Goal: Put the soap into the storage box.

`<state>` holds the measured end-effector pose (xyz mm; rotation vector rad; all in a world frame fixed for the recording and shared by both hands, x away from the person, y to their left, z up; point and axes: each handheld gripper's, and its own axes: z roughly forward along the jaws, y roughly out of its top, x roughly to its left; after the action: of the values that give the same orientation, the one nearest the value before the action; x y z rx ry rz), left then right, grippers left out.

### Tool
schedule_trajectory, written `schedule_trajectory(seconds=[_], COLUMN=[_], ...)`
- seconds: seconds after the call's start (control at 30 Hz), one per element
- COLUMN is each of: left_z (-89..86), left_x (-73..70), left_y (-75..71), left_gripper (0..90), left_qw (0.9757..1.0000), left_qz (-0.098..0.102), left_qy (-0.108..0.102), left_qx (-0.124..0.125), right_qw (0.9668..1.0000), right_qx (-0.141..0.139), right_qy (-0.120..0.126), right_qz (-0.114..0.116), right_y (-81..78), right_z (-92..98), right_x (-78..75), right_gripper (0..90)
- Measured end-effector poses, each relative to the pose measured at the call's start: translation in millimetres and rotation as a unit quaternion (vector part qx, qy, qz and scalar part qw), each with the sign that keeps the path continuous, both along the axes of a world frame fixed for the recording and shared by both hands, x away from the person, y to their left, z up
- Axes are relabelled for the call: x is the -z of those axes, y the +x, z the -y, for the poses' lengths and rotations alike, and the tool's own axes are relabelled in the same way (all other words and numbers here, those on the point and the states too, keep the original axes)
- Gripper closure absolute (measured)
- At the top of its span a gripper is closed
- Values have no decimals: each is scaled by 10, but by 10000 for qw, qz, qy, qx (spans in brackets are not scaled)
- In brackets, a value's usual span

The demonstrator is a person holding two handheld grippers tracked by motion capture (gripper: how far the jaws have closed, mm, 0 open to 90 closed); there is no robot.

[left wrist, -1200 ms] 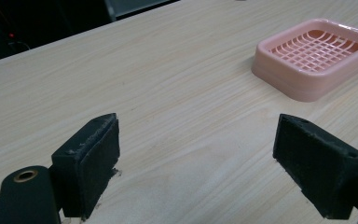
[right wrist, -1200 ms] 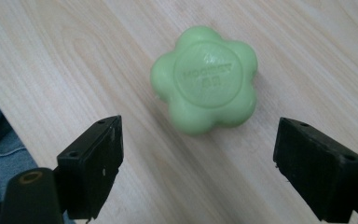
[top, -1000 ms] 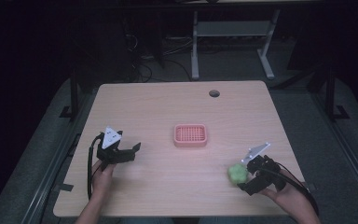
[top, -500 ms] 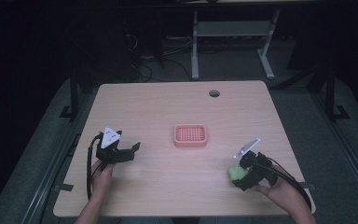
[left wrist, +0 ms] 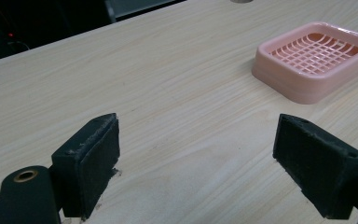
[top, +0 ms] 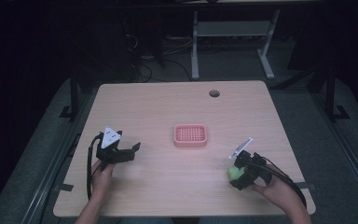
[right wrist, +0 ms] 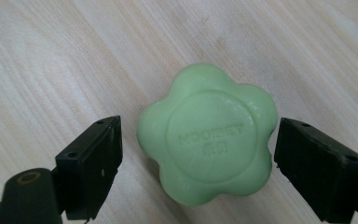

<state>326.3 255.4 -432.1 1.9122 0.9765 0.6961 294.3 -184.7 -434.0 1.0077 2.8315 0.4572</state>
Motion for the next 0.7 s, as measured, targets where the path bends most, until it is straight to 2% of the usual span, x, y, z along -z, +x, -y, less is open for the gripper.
schedule_trajectory(seconds=[0.3, 0.7], left_z=[-4, -5], left_x=[-2, -4], left_y=[0, -3], left_gripper=[143, 143], left_qw=[10000, 10000], left_qz=[3, -1], left_qy=[-4, -17], left_qx=[-4, -7], right_qw=[9998, 9996], right_qx=[12, 2], right_qy=[-196, -275], right_qz=[-23, -82], right_y=[47, 63], right_z=[-30, -58], right_x=[33, 74], right_gripper=[151, 160])
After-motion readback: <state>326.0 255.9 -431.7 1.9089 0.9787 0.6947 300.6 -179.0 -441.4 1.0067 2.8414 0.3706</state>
